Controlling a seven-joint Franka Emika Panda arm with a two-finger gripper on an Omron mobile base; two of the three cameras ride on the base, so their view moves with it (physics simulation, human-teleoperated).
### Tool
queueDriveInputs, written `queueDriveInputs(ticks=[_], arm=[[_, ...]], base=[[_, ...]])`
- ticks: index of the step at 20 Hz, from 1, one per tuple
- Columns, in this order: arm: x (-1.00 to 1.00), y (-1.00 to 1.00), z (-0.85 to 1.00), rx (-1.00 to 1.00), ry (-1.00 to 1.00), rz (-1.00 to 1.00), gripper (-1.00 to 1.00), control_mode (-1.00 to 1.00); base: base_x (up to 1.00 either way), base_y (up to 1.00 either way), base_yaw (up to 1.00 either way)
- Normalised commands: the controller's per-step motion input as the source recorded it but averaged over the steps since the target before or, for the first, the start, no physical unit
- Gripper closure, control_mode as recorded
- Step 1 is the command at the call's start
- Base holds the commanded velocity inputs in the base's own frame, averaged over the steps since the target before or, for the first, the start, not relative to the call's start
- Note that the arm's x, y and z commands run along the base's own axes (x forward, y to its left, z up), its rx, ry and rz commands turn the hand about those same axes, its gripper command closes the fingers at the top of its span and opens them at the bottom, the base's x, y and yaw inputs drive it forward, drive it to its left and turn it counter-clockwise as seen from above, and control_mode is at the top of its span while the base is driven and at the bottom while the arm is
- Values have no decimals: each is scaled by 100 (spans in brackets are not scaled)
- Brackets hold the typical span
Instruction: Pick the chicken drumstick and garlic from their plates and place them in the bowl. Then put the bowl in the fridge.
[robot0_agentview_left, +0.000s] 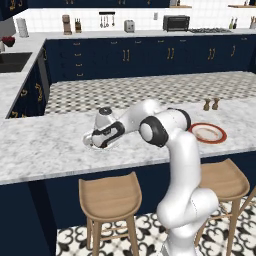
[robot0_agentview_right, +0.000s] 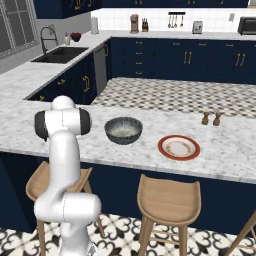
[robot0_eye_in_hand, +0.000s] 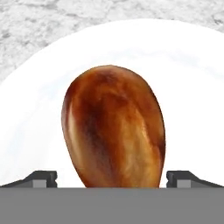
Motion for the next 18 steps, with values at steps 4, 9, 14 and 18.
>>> queueDriveInputs(ticks=[4,9,14,18], arm=[[36,0,-44,0,0,6,100,-100],[-12,1,-33,0,0,3,100,-100],[-55,0,11,0,0,-1,100,-100],[-56,-22,54,0,-1,-5,100,-100]], base=[[0,0,0],[0,0,0],[0,0,0],[0,0,0]])
